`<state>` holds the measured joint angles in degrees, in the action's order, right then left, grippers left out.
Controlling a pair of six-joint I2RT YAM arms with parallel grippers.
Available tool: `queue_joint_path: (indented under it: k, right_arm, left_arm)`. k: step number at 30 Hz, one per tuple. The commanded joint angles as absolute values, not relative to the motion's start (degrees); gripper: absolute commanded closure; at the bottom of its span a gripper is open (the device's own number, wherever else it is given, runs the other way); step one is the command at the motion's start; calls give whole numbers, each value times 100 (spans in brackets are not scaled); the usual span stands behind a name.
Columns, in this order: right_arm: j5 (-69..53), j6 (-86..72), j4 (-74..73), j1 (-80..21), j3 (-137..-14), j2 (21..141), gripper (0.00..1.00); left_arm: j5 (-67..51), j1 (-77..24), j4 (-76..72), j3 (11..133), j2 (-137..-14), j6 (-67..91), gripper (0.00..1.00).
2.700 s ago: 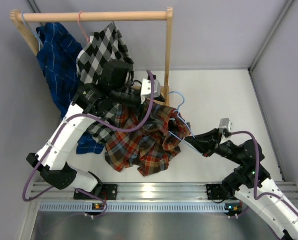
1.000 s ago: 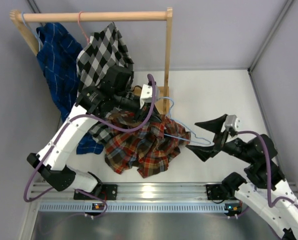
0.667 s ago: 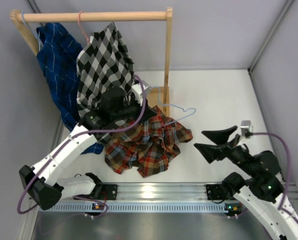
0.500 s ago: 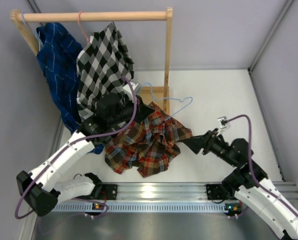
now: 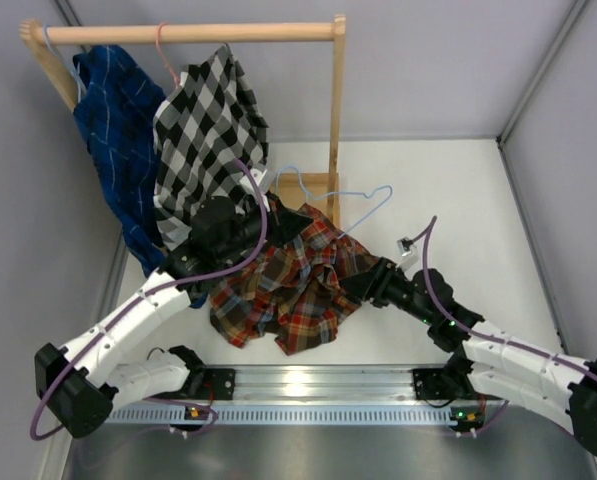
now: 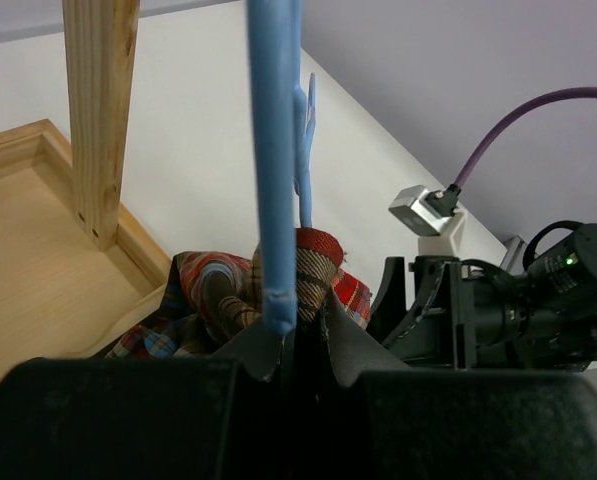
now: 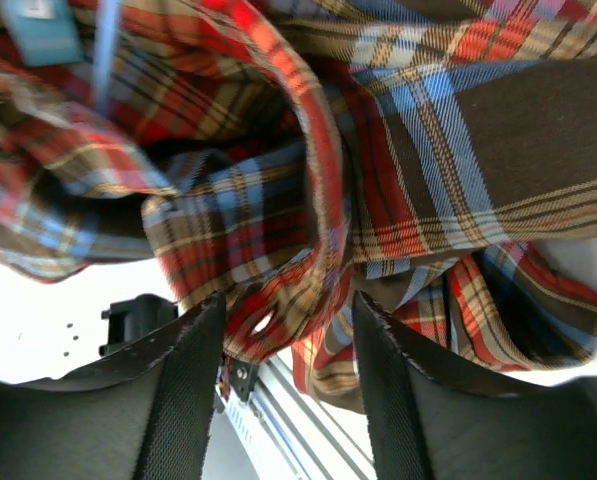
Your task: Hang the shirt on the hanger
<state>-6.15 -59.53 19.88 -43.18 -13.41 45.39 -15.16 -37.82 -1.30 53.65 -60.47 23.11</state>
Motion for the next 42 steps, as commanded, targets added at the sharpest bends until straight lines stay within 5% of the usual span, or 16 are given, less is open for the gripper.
queue_joint_path:
  k: [1, 6, 12, 13, 14, 30, 42]
  right_arm:
    - [-177, -6152, 3313, -4665, -1353, 4904, 50]
    - [465, -6144, 3331, -5045, -1362, 5053, 55]
    - [1123, -5873, 2922, -5045, -1406, 4958, 74]
    - [1508, -5802, 2683, -4967, -1432, 4853, 92]
    - [1642, -5749, 2507, -4896, -1441, 4765, 100]
    - [-1650, -3798, 466, -1478, -3417, 5167, 100]
    - [-800, -2180, -1054, -1204, -5192, 6011, 100]
  left_arm:
    - [-1608, -3779, -826, 5353, -5827, 2479, 100]
    - [-1679, -3779, -721, 5361, -5827, 2382, 100]
    - [-1705, -3779, -537, 5440, -5748, 2242, 100]
    - [-1688, -3779, -353, 5527, -5748, 2154, 100]
    - [-1635, -3779, -134, 5789, -5748, 1971, 100]
    - [-2706, -3779, 2540, 6724, -5441, 686, 100]
    - [-2804, -3884, 3497, 6495, -5343, 53, 100]
